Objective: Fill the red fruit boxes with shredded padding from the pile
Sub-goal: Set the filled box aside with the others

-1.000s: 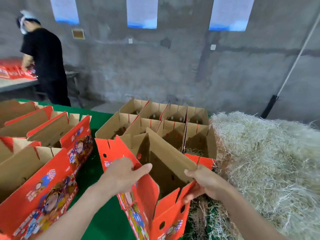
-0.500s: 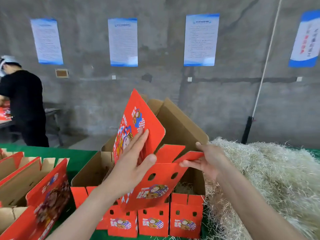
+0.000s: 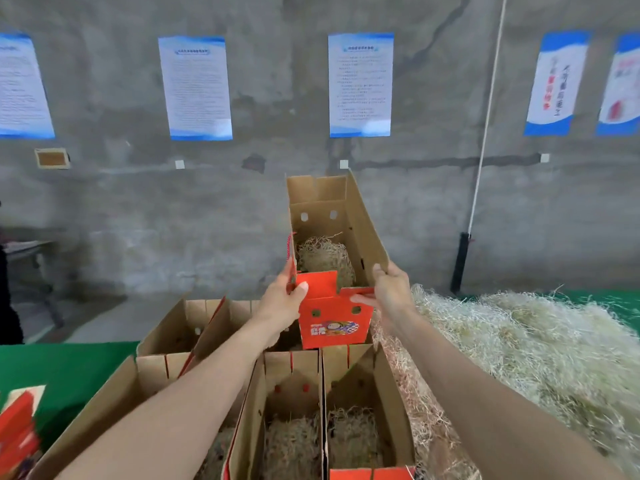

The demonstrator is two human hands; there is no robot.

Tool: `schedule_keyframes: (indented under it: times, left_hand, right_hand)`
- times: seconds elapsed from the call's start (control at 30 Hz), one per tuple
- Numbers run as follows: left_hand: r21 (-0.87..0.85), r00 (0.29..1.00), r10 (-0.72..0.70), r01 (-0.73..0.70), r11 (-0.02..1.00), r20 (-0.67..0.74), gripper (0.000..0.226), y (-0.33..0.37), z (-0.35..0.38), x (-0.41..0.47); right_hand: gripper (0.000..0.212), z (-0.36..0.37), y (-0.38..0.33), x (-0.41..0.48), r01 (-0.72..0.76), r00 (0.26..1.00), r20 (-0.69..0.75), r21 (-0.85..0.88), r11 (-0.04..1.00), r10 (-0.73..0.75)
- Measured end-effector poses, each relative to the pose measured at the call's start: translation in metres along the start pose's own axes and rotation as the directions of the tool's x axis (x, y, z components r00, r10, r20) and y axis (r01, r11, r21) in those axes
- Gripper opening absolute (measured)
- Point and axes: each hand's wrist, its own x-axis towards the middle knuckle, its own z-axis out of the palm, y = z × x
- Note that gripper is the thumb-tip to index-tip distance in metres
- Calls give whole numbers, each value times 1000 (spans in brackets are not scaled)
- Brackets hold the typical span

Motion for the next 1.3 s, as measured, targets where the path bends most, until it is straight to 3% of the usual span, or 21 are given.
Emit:
schedule_keyframes:
  times: [0.17, 0.3, 0.37, 0.53, 0.67, 0.8, 0.97, 1.03, 1.17, 1.23, 1.3]
  left_hand:
    - [-118, 1000, -2, 5, 993, 27, 52, -11, 25, 47]
    - [-232, 996, -29, 49, 971, 90, 45, -19, 36, 73]
    - [-151, 980, -69, 98, 984, 185, 41, -29, 42, 76]
    - [13, 940, -179, 183, 983, 290, 62, -54, 64, 82]
    - [108, 944, -203, 181, 978, 260, 63, -71, 72, 75]
    - [117, 957, -187, 164, 980, 223, 62, -92, 63, 59]
    - [194, 971, -206, 181, 964, 121, 71, -101, 33, 42]
    - [225, 978, -192, 169, 959, 84, 68, -99, 20, 32]
    - [215, 989, -103, 123, 969, -102, 52, -89, -7, -11]
    - [161, 974, -93, 128, 979, -208, 41, -93, -26, -47]
    - [81, 951, -112, 141, 987, -288, 29, -107, -49, -95]
  right_hand:
    - [37, -6, 16, 55, 37, 998, -50, -59, 998, -40]
    - [34, -12, 22, 88, -20, 999, -32, -16, 1000, 19]
    - [37, -12, 31, 95, -46, 999, -34, -120, 992, 43]
    - [80, 0, 48, 107, 62, 996, -41, -376, 925, -83]
    - [50, 12, 45, 120, 142, 981, 15, -732, 666, -192]
    - [44, 22, 54, 110, 154, 960, 42, -904, 399, -277]
    - [64, 29, 51, 98, 167, 955, 82, -943, 288, -284]
    - [66, 34, 47, 84, 247, 925, 139, -927, 283, -353]
    - [31, 57, 58, 23, 630, 747, 427, -700, 336, -511]
    - [17, 67, 75, -17, 732, 660, 526, -609, 303, -537]
    - [13, 74, 97, -53, 762, 640, 591, -572, 304, -491]
